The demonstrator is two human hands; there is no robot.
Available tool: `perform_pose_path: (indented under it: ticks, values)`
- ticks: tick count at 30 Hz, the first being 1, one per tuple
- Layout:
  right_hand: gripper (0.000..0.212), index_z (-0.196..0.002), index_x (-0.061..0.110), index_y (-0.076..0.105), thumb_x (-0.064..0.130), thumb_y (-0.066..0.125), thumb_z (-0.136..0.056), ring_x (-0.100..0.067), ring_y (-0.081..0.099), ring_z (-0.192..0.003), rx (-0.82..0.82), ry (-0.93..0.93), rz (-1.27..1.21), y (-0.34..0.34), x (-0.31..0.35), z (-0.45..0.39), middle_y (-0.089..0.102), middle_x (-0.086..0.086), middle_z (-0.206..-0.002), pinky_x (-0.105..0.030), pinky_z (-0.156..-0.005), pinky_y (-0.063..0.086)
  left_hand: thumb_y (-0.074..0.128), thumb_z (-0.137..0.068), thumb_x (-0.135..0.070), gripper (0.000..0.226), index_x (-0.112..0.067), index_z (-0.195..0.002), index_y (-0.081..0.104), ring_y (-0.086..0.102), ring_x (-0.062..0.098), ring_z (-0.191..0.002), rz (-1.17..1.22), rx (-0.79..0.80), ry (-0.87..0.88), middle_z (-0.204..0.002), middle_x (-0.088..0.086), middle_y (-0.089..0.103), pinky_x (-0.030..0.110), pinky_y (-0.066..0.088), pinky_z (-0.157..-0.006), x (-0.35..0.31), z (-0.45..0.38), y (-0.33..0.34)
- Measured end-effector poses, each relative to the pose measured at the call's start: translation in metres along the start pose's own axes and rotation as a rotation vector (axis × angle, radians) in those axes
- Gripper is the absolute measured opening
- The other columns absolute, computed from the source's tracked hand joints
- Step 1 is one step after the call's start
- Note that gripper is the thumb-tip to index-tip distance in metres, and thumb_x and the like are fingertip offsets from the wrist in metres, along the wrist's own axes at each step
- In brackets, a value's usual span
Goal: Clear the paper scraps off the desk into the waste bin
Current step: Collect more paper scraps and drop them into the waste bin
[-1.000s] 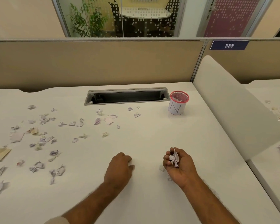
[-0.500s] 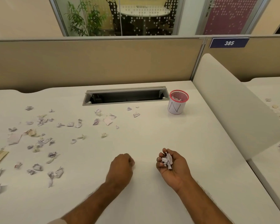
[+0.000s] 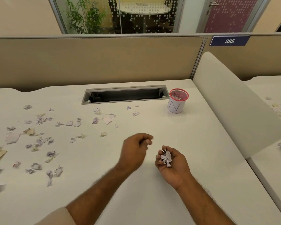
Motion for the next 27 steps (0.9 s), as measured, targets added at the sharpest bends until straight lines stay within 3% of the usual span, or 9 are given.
perform_pose_path:
  ticks: [4,7,9,13,17,21,27]
  values:
    - [0.012,-0.076,0.01,0.053,0.018,0.05,-0.084,-0.015,0.041,-0.059,-0.002,-0.001,-0.004,-0.007,0.008,-0.002,0.05,-0.005,-0.066,-0.019,-0.04,0.035,0.065,-0.089,-0.011,0.016,-0.025,-0.087,0.072,0.064,0.003,-0.067,-0.037,-0.165,-0.134,-0.08,-0.009,0.073,0.022,0.051,-0.073,0.046,-0.016,-0.044]
    - [0.024,-0.074,0.011,0.051,0.023,0.044,-0.094,-0.015,0.042,-0.059,-0.022,-0.008,-0.002,-0.011,0.012,-0.004,0.05,-0.005,-0.066,-0.018,-0.039,0.036,0.067,-0.089,-0.02,0.007,-0.025,-0.087,0.072,0.064,0.001,-0.079,-0.236,-0.217,-0.114,-0.084,-0.015,0.07,0.026,0.052,-0.082,0.074,-0.019,-0.065]
    - [0.026,-0.074,0.011,0.051,0.024,0.043,-0.096,-0.015,0.041,-0.061,-0.03,-0.019,0.006,-0.011,0.014,-0.005,0.051,-0.005,-0.066,-0.018,-0.04,0.036,0.065,-0.091,-0.025,0.007,-0.024,-0.095,0.07,0.064,0.01,-0.091,-0.401,-0.203,-0.051,-0.097,-0.01,0.07,0.028,0.049,-0.086,0.089,-0.019,-0.068]
    - [0.027,-0.074,0.011,0.05,0.023,0.041,-0.096,-0.015,0.041,-0.061,-0.037,-0.028,0.008,-0.009,0.021,-0.009,0.05,-0.006,-0.068,-0.019,-0.04,0.035,0.059,-0.093,-0.041,0.04,-0.017,-0.124,0.063,0.051,0.018,-0.125,-0.688,-0.067,0.12,-0.131,-0.002,0.06,0.032,0.037,-0.108,0.108,-0.012,-0.049]
    - [0.028,-0.074,0.01,0.051,0.023,0.041,-0.096,-0.015,0.04,-0.061,-0.047,-0.039,0.02,-0.008,0.033,-0.018,0.052,-0.006,-0.065,-0.019,-0.039,0.036,0.034,-0.094,-0.059,0.066,-0.021,-0.147,0.04,0.021,0.014,-0.147,-0.81,-0.017,0.17,-0.157,-0.005,0.032,0.031,0.015,-0.12,0.116,-0.009,-0.037]
    - [0.029,-0.075,0.011,0.052,0.025,0.04,-0.097,-0.016,0.042,-0.058,-0.054,-0.08,0.072,-0.002,0.059,-0.033,0.053,-0.005,-0.058,-0.018,-0.039,0.037,0.022,-0.095,-0.066,0.078,-0.018,-0.156,0.012,-0.008,0.008,-0.15,-0.906,0.026,0.127,-0.163,-0.006,0.002,0.032,-0.001,-0.123,0.125,-0.013,-0.033]
    - [0.03,-0.075,0.013,0.054,0.026,0.037,-0.095,-0.016,0.044,-0.06,-0.122,-0.234,0.194,0.035,0.139,-0.068,0.053,-0.004,-0.056,-0.022,-0.053,0.029,0.01,-0.092,-0.07,0.084,-0.017,-0.155,-0.002,-0.012,0.009,-0.149,-0.94,0.063,0.074,-0.163,-0.006,-0.009,0.03,-0.005,-0.122,0.135,-0.015,-0.03]
Point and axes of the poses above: each hand's wrist, its own z-axis away from the middle knuckle, its own y-axis out of the palm, x = y × z, the point moved 9 cm from there along -z, towards the middle knuckle
